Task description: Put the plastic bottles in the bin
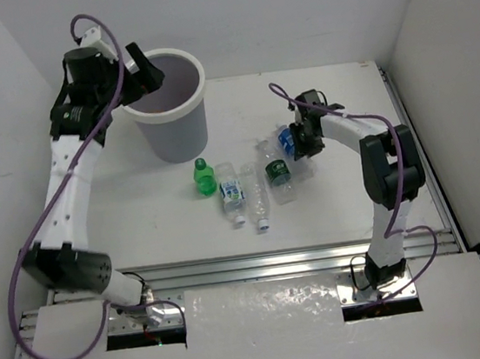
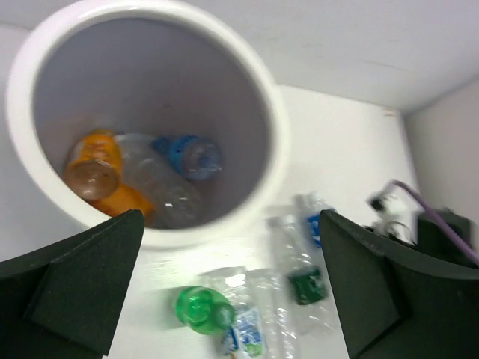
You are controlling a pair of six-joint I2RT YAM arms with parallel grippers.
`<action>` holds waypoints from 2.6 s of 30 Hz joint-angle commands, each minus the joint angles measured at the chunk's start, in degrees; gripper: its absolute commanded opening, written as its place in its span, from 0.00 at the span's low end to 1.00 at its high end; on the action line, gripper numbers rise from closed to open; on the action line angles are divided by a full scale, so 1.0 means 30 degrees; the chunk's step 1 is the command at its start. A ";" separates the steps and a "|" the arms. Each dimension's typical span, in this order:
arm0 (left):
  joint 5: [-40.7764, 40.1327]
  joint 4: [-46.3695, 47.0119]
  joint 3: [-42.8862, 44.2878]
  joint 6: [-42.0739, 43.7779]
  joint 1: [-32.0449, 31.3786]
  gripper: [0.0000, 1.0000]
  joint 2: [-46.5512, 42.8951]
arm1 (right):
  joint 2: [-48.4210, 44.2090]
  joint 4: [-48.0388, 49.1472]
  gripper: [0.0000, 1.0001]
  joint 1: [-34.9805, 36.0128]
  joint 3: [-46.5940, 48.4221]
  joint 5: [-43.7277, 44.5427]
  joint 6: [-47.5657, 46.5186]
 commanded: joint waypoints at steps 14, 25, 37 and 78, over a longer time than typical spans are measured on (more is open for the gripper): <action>1.2812 0.9563 -0.9127 -0.1056 -0.5571 1.00 -0.4097 | -1.6099 1.1390 0.08 -0.0032 -0.9383 -1.6408 0.5151; 1.7032 1.5592 -1.1120 -0.3566 -0.6655 1.00 -0.3775 | -1.6747 1.7001 0.10 0.1139 -0.9740 -2.0255 0.9672; 1.3472 1.3443 -0.8433 -0.3430 -0.7184 0.00 -0.2485 | -1.6510 1.5102 0.98 0.1610 -0.8744 -1.9354 0.8445; 0.6326 0.6014 -0.9418 -0.1020 -0.5301 1.00 -0.5854 | -1.0745 0.7497 0.10 0.3074 -0.9467 -0.4729 0.2026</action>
